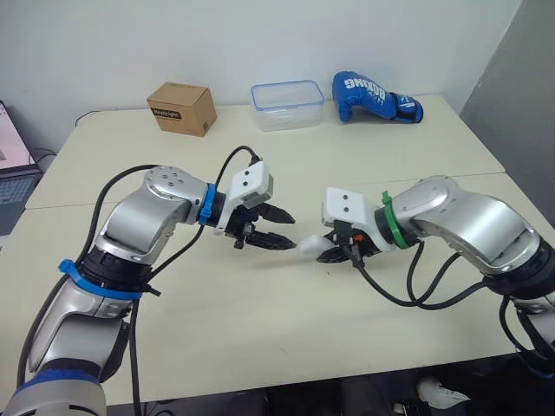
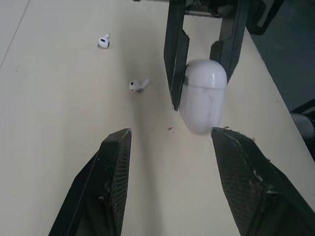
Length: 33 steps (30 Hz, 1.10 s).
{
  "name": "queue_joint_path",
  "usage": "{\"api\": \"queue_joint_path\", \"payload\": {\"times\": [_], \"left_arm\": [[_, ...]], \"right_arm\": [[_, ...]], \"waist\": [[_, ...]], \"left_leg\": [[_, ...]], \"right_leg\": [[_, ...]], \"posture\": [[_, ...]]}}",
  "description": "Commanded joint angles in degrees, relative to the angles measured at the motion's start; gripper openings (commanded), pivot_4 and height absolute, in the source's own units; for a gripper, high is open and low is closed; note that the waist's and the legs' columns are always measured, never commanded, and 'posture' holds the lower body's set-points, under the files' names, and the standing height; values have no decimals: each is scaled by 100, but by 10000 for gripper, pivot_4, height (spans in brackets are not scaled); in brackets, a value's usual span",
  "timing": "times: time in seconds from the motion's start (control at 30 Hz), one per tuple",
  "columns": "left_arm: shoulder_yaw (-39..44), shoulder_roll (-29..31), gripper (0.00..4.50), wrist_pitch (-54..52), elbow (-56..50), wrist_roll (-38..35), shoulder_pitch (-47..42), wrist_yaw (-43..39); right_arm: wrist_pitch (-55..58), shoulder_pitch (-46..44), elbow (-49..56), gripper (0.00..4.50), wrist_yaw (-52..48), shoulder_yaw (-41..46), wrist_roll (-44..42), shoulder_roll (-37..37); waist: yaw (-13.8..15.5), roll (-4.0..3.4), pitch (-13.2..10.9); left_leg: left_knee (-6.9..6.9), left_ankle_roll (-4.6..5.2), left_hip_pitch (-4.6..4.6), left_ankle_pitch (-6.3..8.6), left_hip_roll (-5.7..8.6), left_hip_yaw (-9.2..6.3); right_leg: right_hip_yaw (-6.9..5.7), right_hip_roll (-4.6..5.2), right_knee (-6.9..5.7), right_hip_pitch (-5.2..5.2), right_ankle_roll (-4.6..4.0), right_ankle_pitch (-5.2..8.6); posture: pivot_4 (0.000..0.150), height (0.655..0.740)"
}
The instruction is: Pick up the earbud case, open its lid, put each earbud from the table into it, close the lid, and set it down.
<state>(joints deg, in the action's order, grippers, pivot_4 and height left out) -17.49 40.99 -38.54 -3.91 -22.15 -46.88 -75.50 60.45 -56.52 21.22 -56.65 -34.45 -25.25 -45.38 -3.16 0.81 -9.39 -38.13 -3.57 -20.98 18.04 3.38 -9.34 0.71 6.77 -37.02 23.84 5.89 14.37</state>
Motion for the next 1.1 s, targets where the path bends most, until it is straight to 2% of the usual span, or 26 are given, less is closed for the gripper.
{"api": "queue_joint_path", "payload": {"times": [0.03,0.43,0.9,1.03,1.1], "left_arm": [[-49,-60,26352,-139,-183,2,-119,-10],[-258,-185,26352,-30,-68,205,-148,-54],[-276,-353,26352,277,197,500,-168,-79],[-240,-441,18960,258,267,514,-224,-15],[-232,-447,18960,272,281,536,-241,-24]], "right_arm": [[114,-251,91,8029,-16,-18,236,87],[378,-554,-188,8029,-153,-139,638,328],[579,-620,-140,8029,-195,-135,645,478],[607,-611,-99,8029,-221,-148,636,468],[608,-596,-88,8029,-233,-169,658,455]], "waist": [[-2,0,0],[-6,0,0],[-8,0,0],[-8,0,0],[-10,0,0]], "left_leg": [[0,0,0,0,0,1],[0,0,-1,0,0,2],[-1,-1,-8,-1,2,5],[-2,-1,-9,-1,2,5],[-3,-1,-10,-1,3,5]], "right_leg": [[1,0,0,1,0,0],[4,0,-4,7,-1,0],[8,2,-8,19,-2,-1],[7,2,-9,20,-2,-1],[8,2,-9,20,-2,-1]], "posture": [[1500,7307],[1500,7307],[1500,7307],[1500,7307],[1500,7307]]}}
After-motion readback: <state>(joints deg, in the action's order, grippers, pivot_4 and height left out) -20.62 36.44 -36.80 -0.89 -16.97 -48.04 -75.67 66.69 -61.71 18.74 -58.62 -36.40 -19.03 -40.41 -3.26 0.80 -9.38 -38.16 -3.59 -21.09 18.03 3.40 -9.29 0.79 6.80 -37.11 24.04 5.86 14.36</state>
